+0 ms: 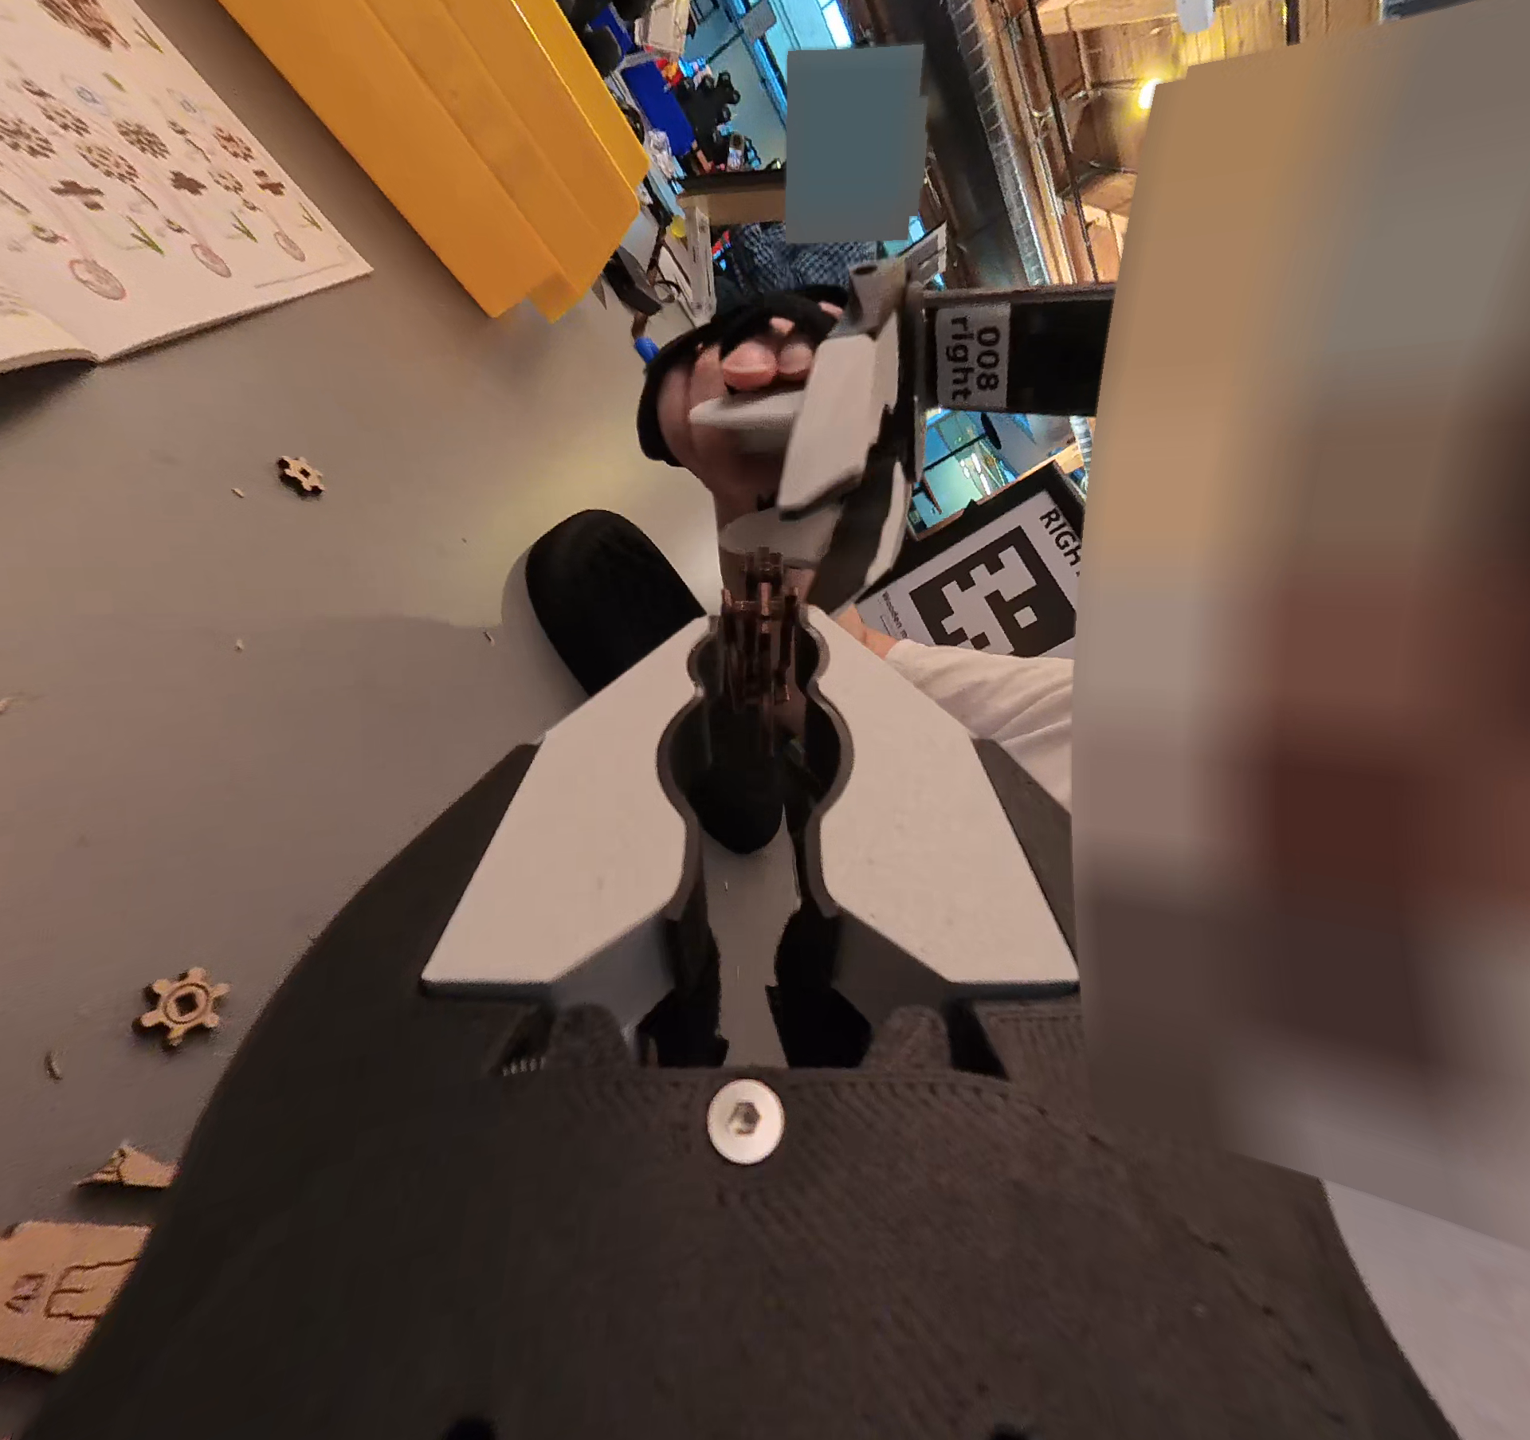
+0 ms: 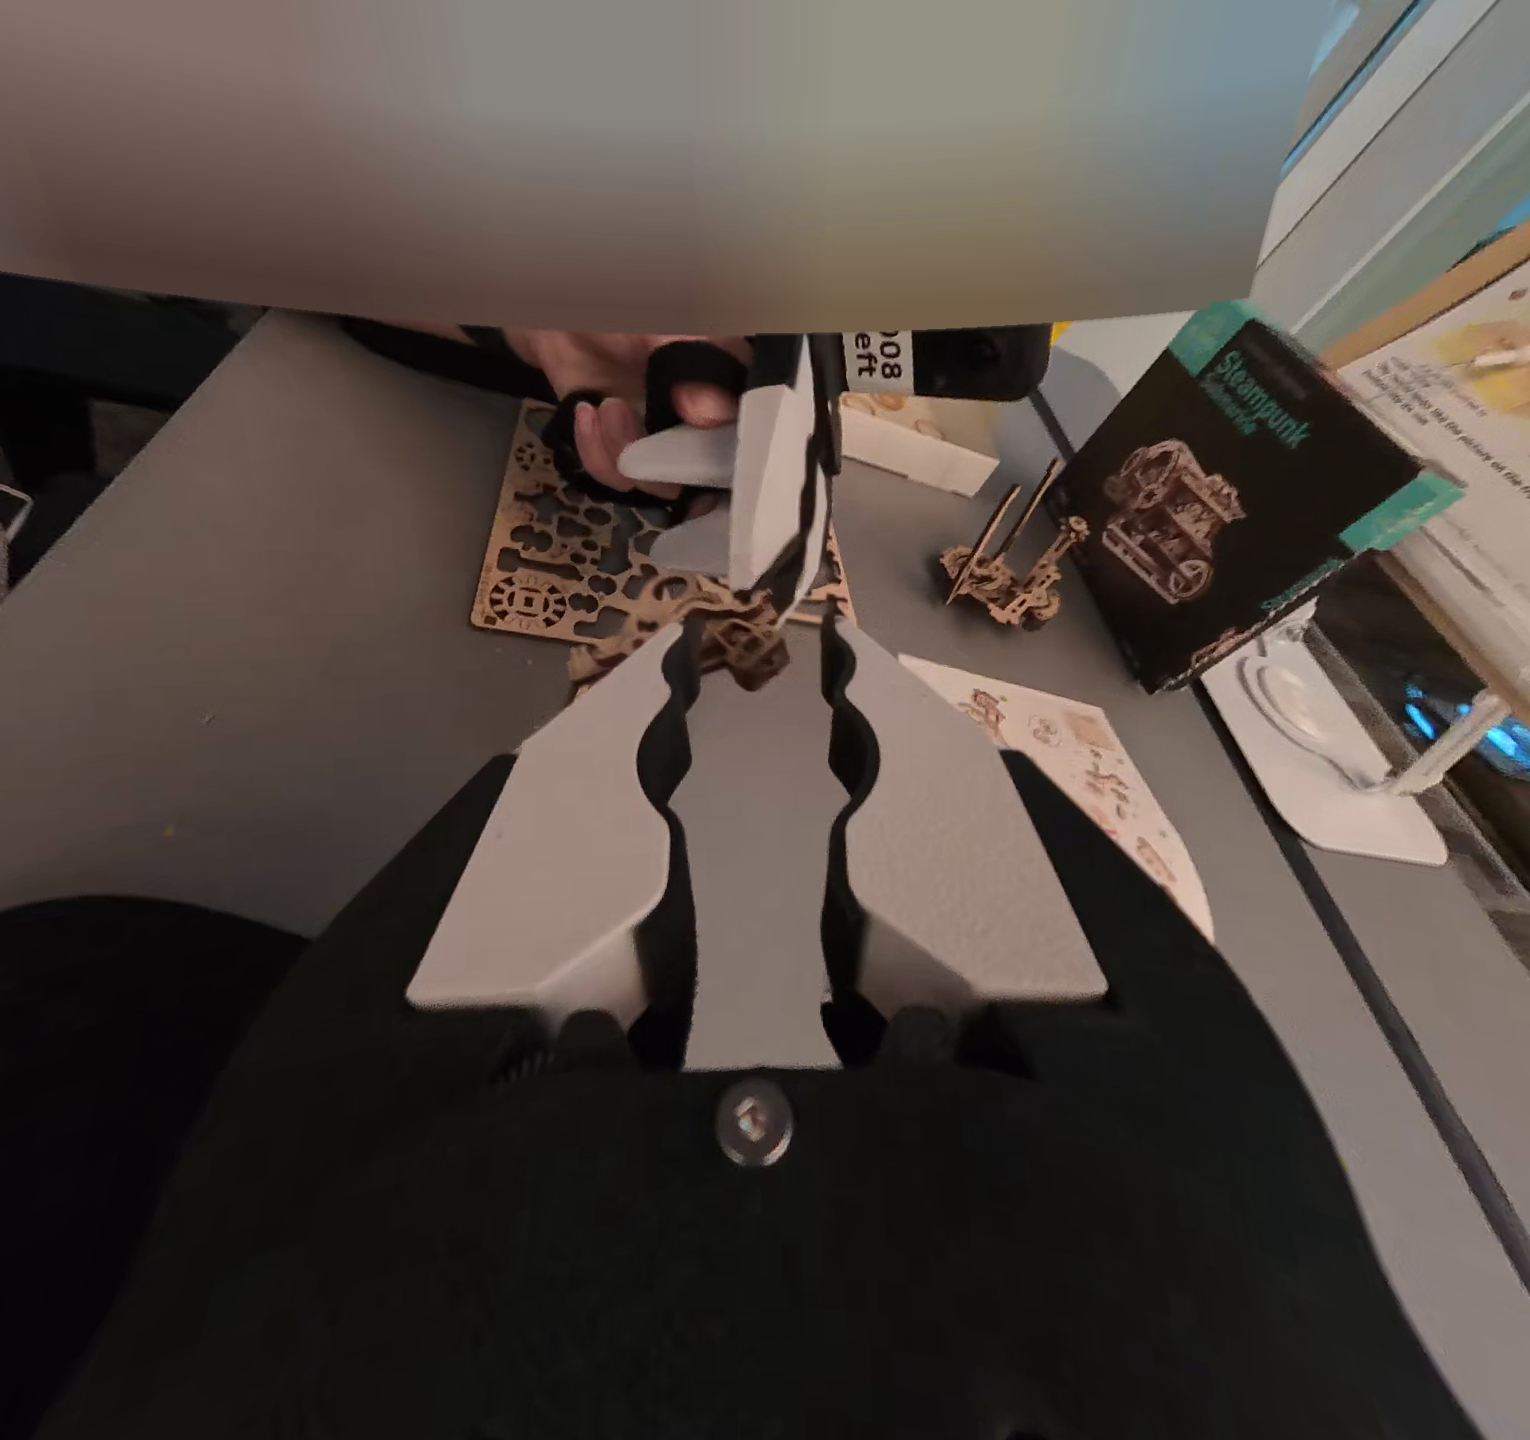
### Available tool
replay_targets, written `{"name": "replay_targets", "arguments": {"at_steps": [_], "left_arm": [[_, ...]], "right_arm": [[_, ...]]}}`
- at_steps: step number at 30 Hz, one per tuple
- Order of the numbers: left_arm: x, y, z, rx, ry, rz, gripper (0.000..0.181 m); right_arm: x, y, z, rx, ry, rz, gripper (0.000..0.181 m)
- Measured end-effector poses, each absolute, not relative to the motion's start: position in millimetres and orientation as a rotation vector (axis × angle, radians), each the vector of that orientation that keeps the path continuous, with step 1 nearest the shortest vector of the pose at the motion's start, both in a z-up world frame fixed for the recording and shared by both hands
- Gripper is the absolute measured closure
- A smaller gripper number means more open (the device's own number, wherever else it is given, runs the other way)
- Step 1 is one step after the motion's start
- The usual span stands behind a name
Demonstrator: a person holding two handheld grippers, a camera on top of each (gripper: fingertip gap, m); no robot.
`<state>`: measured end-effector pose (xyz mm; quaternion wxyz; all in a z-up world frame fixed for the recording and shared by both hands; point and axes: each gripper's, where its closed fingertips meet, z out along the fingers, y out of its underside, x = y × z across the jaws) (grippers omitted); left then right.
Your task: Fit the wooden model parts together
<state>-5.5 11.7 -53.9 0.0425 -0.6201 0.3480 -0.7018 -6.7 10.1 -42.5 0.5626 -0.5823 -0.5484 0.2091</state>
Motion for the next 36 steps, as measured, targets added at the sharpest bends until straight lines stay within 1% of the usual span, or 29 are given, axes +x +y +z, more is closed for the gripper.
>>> {"name": "replay_targets", "arguments": {"at_steps": [7,17,23,26,29,33,34,36], "left_arm": [[-6,6,-55,-1.888,1.107,-2.175,0.167],[-5,15,-49,-1.839,1.048,-2.128,0.168],[-6,15,-56,-1.883,1.075,-2.105,0.167],[-6,17,-57,-1.892,1.062,-2.101,0.167],[-5,17,-61,-1.9,1.099,-2.051,0.167],[-2,9,-63,-1.878,1.186,-1.996,0.167],[-2,8,-65,-1.881,1.205,-1.971,0.167],[-2,8,-68,-1.883,1.24,-1.925,0.167]], "right_arm": [[-11,6,-51,-1.365,-1.332,0.512,0.168],[-7,10,-47,-1.357,-1.304,0.459,0.169],[-10,12,-53,-1.369,-1.315,0.478,0.168],[-10,13,-44,-1.391,-1.225,0.627,0.154],[-7,20,-37,-1.473,-1.077,0.822,0.156],[-8,21,-55,-1.676,-0.97,1.156,0.154],[-10,14,-57,-1.685,-0.979,1.263,0.159],[-11,15,-61,-1.725,-0.942,1.342,0.171]]}}
